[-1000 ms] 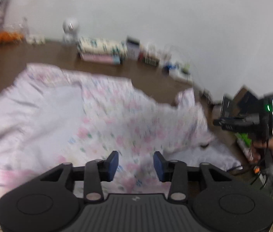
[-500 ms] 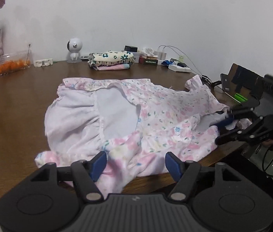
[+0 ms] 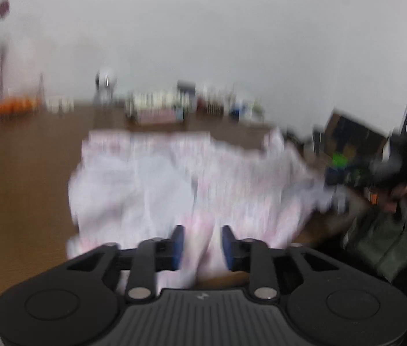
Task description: Fold clothes
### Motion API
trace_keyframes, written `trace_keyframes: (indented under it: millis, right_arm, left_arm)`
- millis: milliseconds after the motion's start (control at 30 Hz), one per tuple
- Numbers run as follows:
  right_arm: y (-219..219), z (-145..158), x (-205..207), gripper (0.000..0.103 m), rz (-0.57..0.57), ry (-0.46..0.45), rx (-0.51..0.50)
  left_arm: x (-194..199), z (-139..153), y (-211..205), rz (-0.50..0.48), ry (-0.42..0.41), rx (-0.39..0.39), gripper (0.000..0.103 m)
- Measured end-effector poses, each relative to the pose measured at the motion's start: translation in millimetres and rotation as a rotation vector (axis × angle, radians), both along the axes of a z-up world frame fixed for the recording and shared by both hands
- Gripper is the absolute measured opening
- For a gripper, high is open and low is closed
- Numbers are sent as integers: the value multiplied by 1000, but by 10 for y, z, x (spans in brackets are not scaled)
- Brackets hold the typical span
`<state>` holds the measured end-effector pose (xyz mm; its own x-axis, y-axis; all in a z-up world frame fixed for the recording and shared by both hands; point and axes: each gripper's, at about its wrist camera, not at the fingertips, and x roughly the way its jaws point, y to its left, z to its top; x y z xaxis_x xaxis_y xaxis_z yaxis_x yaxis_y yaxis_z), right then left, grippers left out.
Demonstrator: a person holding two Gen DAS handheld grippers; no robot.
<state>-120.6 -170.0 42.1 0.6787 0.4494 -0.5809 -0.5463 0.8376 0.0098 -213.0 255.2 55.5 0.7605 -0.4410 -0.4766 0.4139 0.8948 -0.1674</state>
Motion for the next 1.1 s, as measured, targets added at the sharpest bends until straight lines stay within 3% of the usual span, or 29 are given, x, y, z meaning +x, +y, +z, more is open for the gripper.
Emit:
trace_keyframes:
  millis: [33, 100, 233, 367, 500, 567, 667, 700, 733, 833, 1100]
  right_arm:
    - [62, -2, 48, 58, 11, 5, -13]
    - [185, -7, 144, 58, 32, 14, -39]
    - [554, 71, 300, 58, 80, 2, -76]
    - [1043, 238, 369, 58, 188, 14, -57]
    - [1336, 93, 252, 55, 246, 85, -62]
    - [1317, -6, 194, 54, 205, 106, -60]
    - [1144, -88, 98, 50, 146, 127, -26]
    - [1090, -115, 72, 44, 140, 135, -12]
    - [1058, -149, 65, 30, 153, 148, 6]
    - [1019, -230, 78, 3, 175, 177, 20]
    - [906, -235, 8, 0, 208, 176, -22]
  left_arm:
    - [78, 91, -35, 21, -21, 3, 58]
    - [368, 243, -114, 92, -21, 1, 68]
    - [1275, 316, -295, 126, 194, -86, 68]
    - [1952, 158, -479, 184, 341, -70, 65]
    - [2424, -46, -583, 208, 446, -70, 50]
    - [2660, -148, -635, 220, 499, -69, 37]
    - [2849, -301, -625, 227, 542, -94, 9]
    - [2869, -337, -612, 224, 539, -109, 1]
    - [2891, -356, -604, 221, 536, -122, 1]
    - [2991, -356, -570, 242, 512, -129, 0]
    - [3292, -251, -221, 373, 446, -150, 0]
